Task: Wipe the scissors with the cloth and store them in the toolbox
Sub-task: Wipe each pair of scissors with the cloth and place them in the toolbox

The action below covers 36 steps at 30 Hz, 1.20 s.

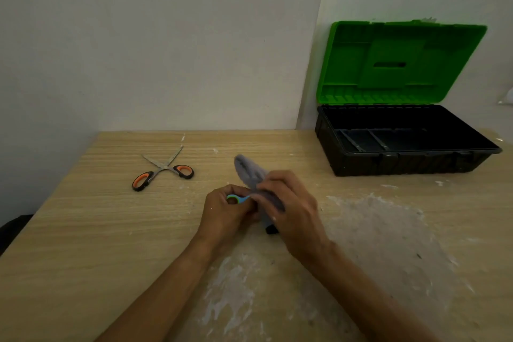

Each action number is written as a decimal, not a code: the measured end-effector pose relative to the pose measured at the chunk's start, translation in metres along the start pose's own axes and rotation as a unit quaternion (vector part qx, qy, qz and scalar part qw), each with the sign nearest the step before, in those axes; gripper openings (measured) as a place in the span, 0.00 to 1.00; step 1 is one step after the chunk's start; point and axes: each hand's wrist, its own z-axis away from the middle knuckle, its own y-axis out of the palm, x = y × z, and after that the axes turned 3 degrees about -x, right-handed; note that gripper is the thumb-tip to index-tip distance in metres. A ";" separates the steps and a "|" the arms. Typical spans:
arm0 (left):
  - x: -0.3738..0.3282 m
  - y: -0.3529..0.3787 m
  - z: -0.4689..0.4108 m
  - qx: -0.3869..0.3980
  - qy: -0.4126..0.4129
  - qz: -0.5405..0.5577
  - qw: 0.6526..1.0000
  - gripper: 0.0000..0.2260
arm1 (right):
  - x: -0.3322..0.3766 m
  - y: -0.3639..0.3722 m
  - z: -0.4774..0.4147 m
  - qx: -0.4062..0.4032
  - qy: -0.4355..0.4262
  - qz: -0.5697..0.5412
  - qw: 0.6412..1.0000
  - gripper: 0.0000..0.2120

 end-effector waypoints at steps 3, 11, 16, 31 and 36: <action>0.002 -0.005 -0.002 -0.031 0.051 -0.100 0.993 0.11 | -0.005 0.006 0.007 0.075 -0.028 0.091 0.993 0.11; 0.009 -0.001 -0.003 -0.028 0.222 -0.191 0.956 0.13 | -0.013 0.001 0.000 0.109 0.064 0.075 0.989 0.13; 0.007 0.003 0.004 0.037 0.217 -0.153 0.963 0.14 | -0.031 -0.022 -0.014 0.064 0.095 0.110 0.987 0.13; 0.003 0.001 -0.001 -0.003 0.135 -0.158 0.978 0.19 | -0.013 -0.014 -0.007 0.185 0.017 0.071 0.980 0.11; 0.004 -0.003 -0.002 0.014 0.149 -0.183 0.972 0.18 | -0.029 -0.005 -0.002 0.240 0.091 0.094 0.962 0.16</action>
